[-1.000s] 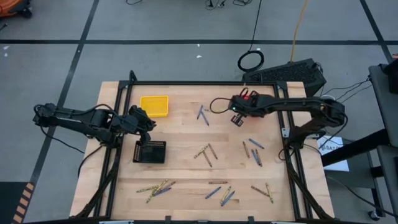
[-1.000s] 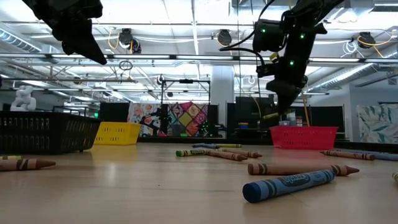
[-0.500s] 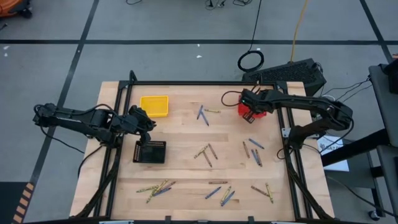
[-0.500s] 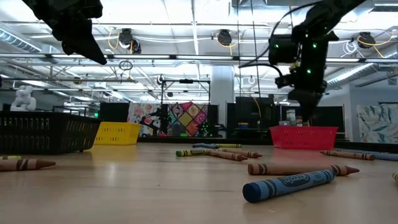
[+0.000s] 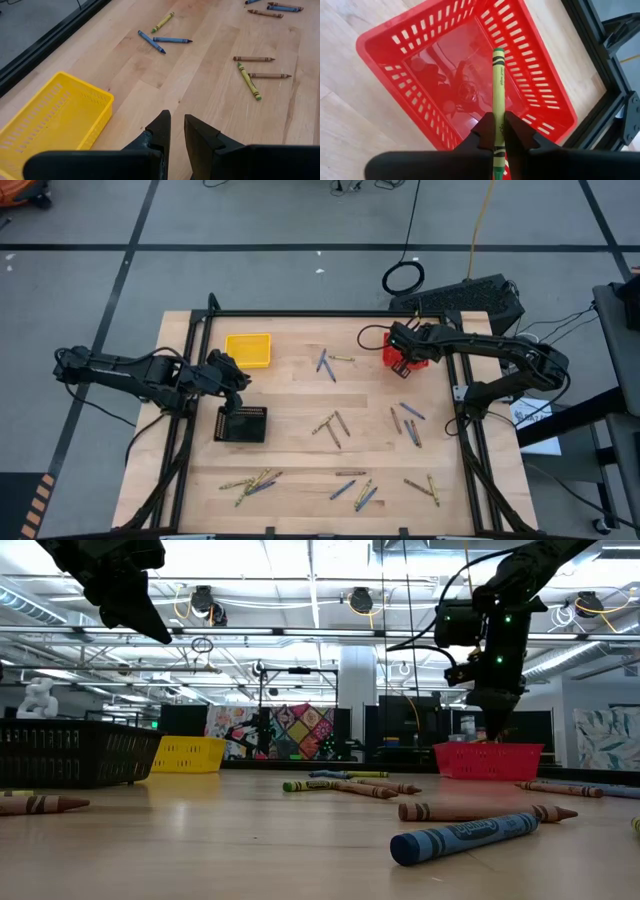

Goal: Sort crayons
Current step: Put the green crayon into the red bin, then put the brown crayon into the black bin

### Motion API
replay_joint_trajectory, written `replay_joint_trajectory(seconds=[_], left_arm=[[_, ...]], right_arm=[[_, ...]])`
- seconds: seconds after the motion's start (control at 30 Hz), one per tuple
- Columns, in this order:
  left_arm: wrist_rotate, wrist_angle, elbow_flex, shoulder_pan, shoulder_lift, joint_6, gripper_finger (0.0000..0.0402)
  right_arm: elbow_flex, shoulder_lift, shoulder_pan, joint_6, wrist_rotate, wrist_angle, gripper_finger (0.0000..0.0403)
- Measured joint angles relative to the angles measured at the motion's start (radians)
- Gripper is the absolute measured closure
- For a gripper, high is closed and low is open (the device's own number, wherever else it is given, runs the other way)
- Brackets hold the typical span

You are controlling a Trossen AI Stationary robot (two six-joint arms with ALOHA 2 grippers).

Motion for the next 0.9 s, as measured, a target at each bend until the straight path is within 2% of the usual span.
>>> replay_joint_trajectory(seconds=[0.37,0.67,0.9], left_arm=[[0.000,0.000,0.000,0.000,0.011,0.001,0.0343],[0.000,0.001,0.000,0.000,0.049,0.002,0.0343],[0.000,0.001,0.000,0.000,0.079,0.002,0.0343]], right_arm=[[0.000,0.000,0.006,0.000,0.001,0.000,0.0389],[0.000,0.000,0.007,-0.011,0.005,0.004,0.0327],[0.000,0.000,0.007,-0.010,0.005,0.022,0.0307]])
